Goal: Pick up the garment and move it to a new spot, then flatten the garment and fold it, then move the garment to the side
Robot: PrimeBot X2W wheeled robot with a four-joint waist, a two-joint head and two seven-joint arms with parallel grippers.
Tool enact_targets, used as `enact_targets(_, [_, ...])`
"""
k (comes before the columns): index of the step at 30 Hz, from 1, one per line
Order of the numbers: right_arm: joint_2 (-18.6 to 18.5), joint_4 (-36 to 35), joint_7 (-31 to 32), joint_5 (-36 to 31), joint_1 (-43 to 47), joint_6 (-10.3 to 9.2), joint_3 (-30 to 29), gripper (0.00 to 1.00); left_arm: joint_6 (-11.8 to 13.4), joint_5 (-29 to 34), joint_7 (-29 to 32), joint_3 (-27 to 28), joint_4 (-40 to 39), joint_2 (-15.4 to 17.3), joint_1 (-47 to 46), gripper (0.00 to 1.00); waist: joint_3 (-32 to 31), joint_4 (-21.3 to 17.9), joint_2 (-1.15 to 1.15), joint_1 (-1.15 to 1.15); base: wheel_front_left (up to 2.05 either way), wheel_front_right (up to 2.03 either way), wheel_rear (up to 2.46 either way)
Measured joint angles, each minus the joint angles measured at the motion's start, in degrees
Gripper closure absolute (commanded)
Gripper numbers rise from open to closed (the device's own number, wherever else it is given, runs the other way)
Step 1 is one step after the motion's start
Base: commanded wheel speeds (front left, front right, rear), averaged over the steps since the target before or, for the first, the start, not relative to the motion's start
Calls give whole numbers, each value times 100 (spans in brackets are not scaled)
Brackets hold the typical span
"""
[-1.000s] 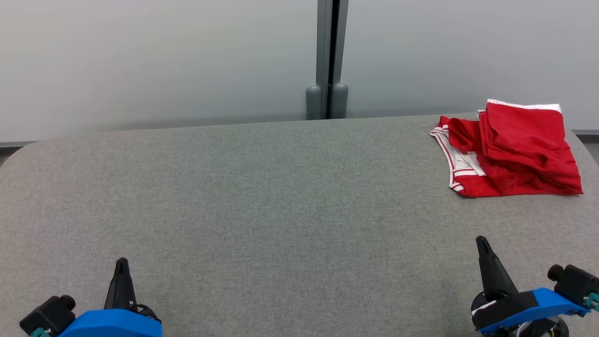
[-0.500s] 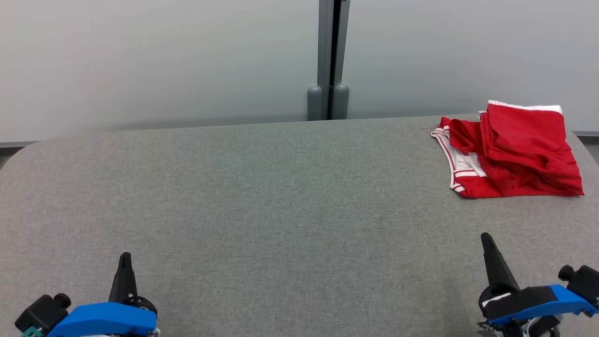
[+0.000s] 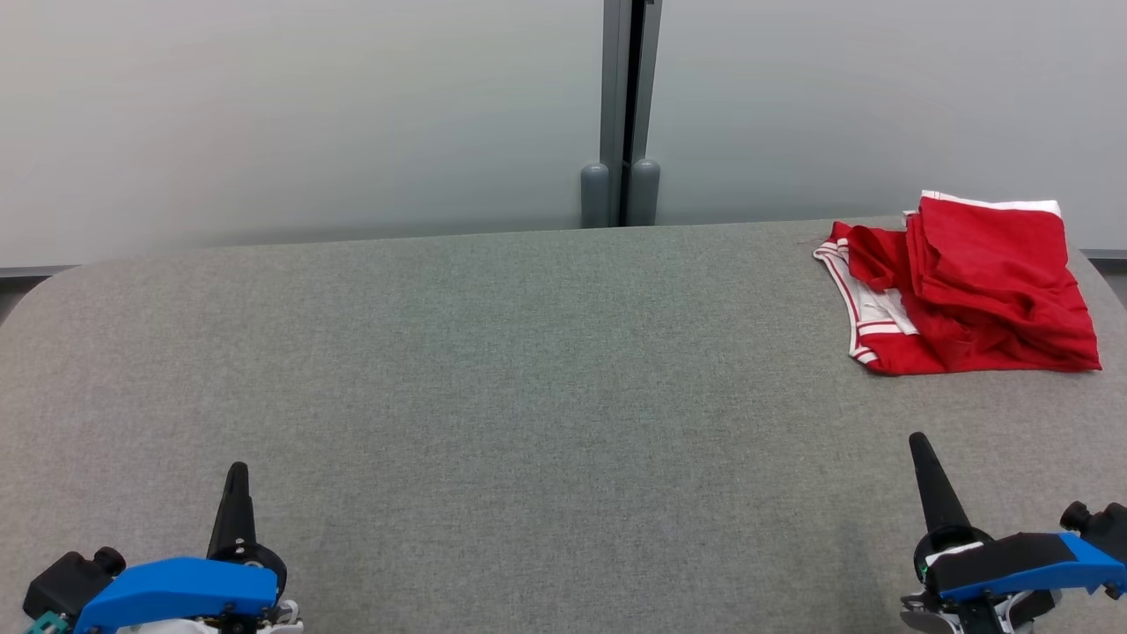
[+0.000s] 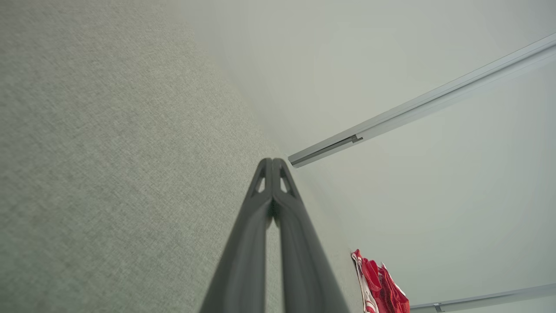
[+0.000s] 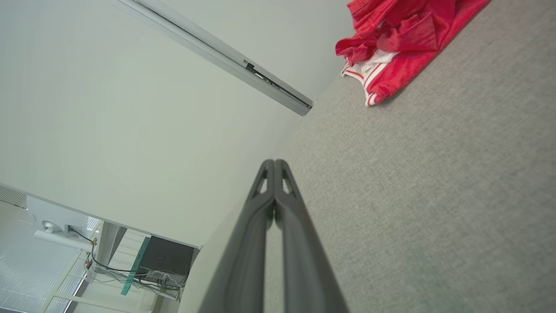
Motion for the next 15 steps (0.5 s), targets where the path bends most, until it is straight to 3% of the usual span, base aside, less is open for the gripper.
enact_targets(15, [-1,5,168,966,-91,0,-68,100,-110,-881,218,99,-3,-57,-126,100,-15,22,0,0,0,0,0])
